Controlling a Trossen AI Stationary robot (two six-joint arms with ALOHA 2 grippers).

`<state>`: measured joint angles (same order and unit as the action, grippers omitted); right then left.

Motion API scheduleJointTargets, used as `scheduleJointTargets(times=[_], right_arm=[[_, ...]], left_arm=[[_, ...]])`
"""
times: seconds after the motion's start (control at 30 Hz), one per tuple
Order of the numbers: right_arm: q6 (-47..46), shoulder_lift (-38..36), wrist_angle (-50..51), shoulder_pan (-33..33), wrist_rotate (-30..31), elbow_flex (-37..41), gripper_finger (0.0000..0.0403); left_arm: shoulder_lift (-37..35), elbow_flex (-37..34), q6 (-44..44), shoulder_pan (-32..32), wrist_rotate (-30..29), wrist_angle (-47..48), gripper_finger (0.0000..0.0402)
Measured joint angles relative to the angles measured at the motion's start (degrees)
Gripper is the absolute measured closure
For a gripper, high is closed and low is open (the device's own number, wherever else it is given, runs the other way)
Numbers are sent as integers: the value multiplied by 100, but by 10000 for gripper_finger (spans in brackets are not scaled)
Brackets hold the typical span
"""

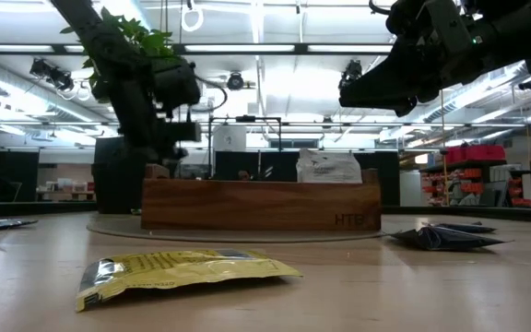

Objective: Pick & Place Tea
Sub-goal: Put the yellow tea bag into the middle section of the wooden organizer

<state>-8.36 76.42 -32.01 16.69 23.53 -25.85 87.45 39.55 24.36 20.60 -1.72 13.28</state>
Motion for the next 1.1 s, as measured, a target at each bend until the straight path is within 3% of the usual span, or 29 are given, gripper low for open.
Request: scheduleJointTargets(times=[0.33, 0.63, 0.83, 1.1], right_arm=[[13, 0, -9, 0, 1, -1, 298], [621, 2, -281, -257, -33, -40, 298], [952, 2, -97, -795, -605, -398, 298], [1111, 111, 892, -1405, -1367, -1254, 290]], left_arm=[[-379, 17, -122, -240, -61, 64, 401], [-803, 20, -110, -487, -359, 125, 401], [-1235, 26, -119, -568, -295, 72, 401], [-1532, 63, -116, -640, -295, -49, 401]])
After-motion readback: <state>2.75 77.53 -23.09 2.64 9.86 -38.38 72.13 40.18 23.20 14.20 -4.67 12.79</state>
